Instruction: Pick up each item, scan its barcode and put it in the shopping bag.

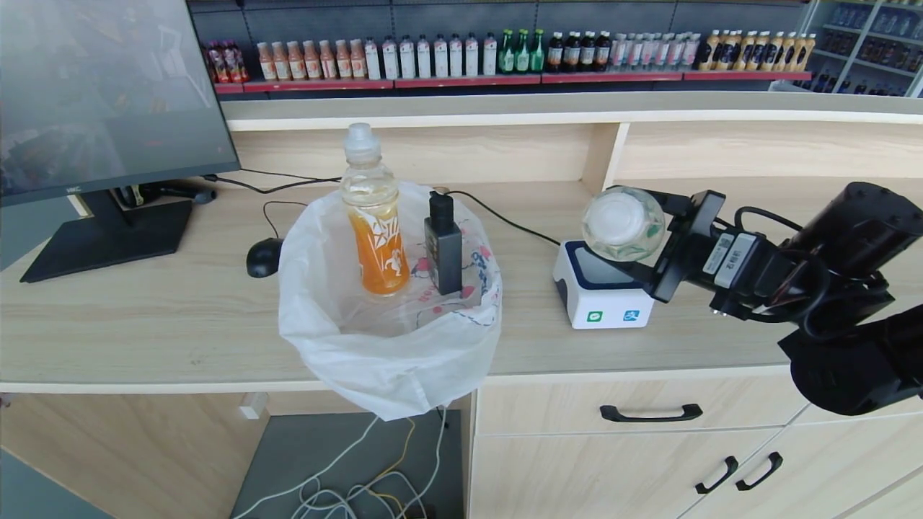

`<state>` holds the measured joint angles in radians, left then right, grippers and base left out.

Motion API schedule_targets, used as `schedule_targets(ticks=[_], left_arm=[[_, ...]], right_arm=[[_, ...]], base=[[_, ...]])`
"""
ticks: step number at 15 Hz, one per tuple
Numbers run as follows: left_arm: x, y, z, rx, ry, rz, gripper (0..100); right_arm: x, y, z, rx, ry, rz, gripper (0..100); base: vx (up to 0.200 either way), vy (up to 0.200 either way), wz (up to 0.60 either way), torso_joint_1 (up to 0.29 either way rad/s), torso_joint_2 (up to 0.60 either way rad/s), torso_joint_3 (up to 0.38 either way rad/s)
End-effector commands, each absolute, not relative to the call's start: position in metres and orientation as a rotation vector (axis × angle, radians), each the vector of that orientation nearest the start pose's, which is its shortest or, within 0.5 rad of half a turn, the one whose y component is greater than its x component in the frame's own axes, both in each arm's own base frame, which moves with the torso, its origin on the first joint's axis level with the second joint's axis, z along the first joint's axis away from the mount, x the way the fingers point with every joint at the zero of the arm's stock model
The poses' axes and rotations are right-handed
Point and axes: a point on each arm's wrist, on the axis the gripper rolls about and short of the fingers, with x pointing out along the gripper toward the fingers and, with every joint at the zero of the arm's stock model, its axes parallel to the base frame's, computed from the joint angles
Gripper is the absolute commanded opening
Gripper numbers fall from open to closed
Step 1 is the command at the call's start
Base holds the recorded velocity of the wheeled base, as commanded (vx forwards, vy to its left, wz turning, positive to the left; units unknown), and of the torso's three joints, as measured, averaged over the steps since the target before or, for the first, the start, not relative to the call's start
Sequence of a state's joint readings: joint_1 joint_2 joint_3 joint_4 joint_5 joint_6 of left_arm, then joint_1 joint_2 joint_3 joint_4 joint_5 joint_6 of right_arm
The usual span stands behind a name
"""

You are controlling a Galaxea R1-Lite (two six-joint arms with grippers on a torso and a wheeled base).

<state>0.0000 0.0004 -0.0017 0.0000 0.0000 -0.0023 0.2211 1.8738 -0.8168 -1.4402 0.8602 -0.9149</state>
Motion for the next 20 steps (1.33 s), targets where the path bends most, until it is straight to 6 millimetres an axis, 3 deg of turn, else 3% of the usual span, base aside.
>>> schedule_targets(ticks=[1,6,9,12,14,18,20], left_arm=[[-0.023,0.000,0.076,-0.003,-0.002,0.000,100],[-0.023,0.000,0.076,-0.003,-0.002,0.000,100],[-0.023,0.000,0.076,-0.003,-0.002,0.000,100],[-0.023,0.000,0.076,-0.003,-0.002,0.000,100],[-0.023,0.000,0.076,-0.003,-0.002,0.000,100],[-0.023,0.000,0.076,-0.003,-0.002,0.000,100],[-0.023,0.000,0.076,-0.003,-0.002,0.000,100]], right_arm=[[0.315,0.088,0.211,-0.939,-0.861,0.817,0],[0.297,0.084,0.237,-0.905,-0.894,0.766,0],[0.283,0.081,0.257,-0.779,-0.895,0.659,0],[0.256,0.074,0.245,-0.507,-0.719,0.494,0],[0.250,0.073,0.245,-0.361,-0.656,0.417,0],[0.244,0.103,0.245,0.023,-0.558,0.269,0],[0.240,0.112,0.242,0.106,-0.526,0.225,0]], base=[[0.000,0.000,0.00,0.000,0.00,0.000],[0.000,0.000,0.00,0.000,0.00,0.000],[0.000,0.000,0.00,0.000,0.00,0.000],[0.000,0.000,0.00,0.000,0.00,0.000],[0.000,0.000,0.00,0.000,0.00,0.000],[0.000,0.000,0.00,0.000,0.00,0.000],[0.000,0.000,0.00,0.000,0.00,0.000]])
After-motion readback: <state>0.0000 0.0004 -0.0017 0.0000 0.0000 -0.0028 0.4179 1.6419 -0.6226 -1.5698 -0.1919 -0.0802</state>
